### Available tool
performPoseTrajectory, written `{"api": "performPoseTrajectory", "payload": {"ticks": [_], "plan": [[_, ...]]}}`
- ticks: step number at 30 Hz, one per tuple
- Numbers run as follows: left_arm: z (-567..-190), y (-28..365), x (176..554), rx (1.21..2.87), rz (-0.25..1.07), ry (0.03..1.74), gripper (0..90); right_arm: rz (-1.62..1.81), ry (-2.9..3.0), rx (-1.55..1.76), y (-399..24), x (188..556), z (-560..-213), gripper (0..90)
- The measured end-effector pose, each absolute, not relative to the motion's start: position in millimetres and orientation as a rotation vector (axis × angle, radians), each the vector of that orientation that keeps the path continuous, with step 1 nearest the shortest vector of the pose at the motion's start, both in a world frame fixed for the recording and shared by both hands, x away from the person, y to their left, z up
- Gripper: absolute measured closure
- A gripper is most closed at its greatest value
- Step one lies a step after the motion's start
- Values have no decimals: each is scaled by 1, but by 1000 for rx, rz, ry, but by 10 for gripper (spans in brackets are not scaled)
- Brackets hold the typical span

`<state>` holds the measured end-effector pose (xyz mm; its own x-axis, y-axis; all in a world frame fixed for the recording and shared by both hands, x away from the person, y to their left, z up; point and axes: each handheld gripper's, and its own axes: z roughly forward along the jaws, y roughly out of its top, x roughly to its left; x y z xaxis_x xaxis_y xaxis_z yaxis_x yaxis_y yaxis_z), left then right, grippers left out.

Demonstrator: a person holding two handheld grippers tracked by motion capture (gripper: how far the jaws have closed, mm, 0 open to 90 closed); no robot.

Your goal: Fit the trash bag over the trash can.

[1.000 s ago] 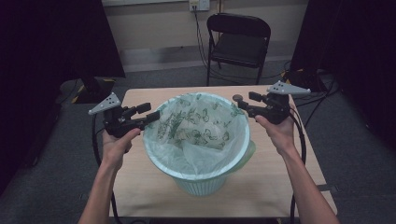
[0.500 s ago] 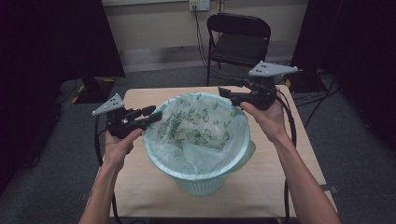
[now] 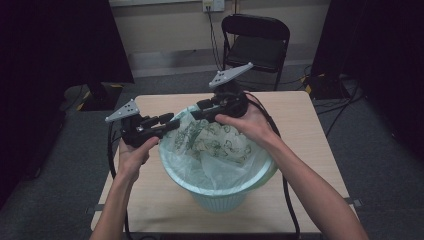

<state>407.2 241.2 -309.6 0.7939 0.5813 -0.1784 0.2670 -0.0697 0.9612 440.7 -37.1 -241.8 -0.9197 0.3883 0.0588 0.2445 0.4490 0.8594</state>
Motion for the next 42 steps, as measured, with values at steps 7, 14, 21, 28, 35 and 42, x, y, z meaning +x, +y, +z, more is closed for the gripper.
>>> {"api": "performPoseTrajectory", "payload": {"ticks": [7, 14, 21, 28, 35, 42], "plan": [[-311, 242, 407, 1655, 284, 681, 588, 1181, 2738, 663, -16, 457, -274, 394], [-311, 241, 407, 1654, 283, 681, 584, 1217, 2792, 699, -12, 464, -289, 273], [-308, 244, 408, 1647, 289, 692, 492, 1111, 2813, 736, -9, 465, -308, 344], [-308, 247, 405, 1665, 296, 693, 476, 999, 2797, 615, -4, 458, -317, 285], [-309, 248, 405, 1674, 297, 699, 466, 1185, 2695, 681, -9, 447, -291, 156], [-310, 248, 403, 1672, 311, 703, 510, 1203, 2636, 654, 13, 420, -293, 161]]}}
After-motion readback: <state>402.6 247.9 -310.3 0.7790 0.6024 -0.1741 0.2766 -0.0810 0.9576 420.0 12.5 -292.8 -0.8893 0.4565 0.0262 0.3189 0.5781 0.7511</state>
